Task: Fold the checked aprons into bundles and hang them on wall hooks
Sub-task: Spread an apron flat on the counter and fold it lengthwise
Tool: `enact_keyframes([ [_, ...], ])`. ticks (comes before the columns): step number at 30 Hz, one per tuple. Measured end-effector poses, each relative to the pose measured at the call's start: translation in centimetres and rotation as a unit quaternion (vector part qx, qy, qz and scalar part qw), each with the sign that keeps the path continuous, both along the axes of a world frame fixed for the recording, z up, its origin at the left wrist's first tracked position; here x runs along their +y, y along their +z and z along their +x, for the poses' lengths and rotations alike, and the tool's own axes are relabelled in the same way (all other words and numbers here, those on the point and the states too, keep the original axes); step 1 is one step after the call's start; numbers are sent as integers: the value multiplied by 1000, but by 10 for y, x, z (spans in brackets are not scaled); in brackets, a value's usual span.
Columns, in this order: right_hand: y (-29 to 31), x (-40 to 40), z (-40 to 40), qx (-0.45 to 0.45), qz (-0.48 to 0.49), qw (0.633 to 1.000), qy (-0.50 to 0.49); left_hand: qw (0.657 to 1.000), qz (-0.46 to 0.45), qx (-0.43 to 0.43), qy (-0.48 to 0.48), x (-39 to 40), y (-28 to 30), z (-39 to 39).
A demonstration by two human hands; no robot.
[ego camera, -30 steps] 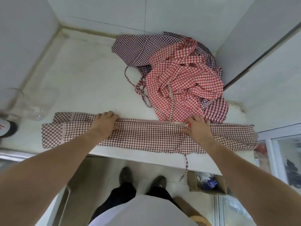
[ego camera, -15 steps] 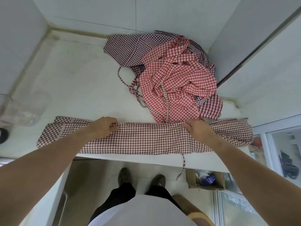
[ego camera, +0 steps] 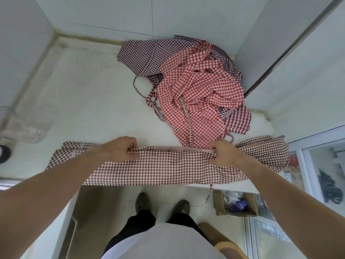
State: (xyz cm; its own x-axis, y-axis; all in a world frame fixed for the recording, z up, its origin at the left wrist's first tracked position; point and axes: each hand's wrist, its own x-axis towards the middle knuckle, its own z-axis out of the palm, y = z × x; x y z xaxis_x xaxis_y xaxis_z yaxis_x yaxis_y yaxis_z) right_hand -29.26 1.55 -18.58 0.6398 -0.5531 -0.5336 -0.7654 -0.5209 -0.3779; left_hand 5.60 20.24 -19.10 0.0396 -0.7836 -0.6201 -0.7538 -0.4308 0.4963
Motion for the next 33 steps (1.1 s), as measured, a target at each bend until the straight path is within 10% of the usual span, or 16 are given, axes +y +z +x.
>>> enact_keyframes([
  [19, -11, 40, -14, 122, -68, 988, 70, 996, -8, -79, -27, 19, 3, -25],
  [26, -4, 48, -13, -20, 57, 996, -60, 989, -114, -12, 93, 27, 16, -31],
  [33, -2, 41, -18, -45, 58, 995, -70, 986, -23, -165, -9, 26, 18, -25],
])
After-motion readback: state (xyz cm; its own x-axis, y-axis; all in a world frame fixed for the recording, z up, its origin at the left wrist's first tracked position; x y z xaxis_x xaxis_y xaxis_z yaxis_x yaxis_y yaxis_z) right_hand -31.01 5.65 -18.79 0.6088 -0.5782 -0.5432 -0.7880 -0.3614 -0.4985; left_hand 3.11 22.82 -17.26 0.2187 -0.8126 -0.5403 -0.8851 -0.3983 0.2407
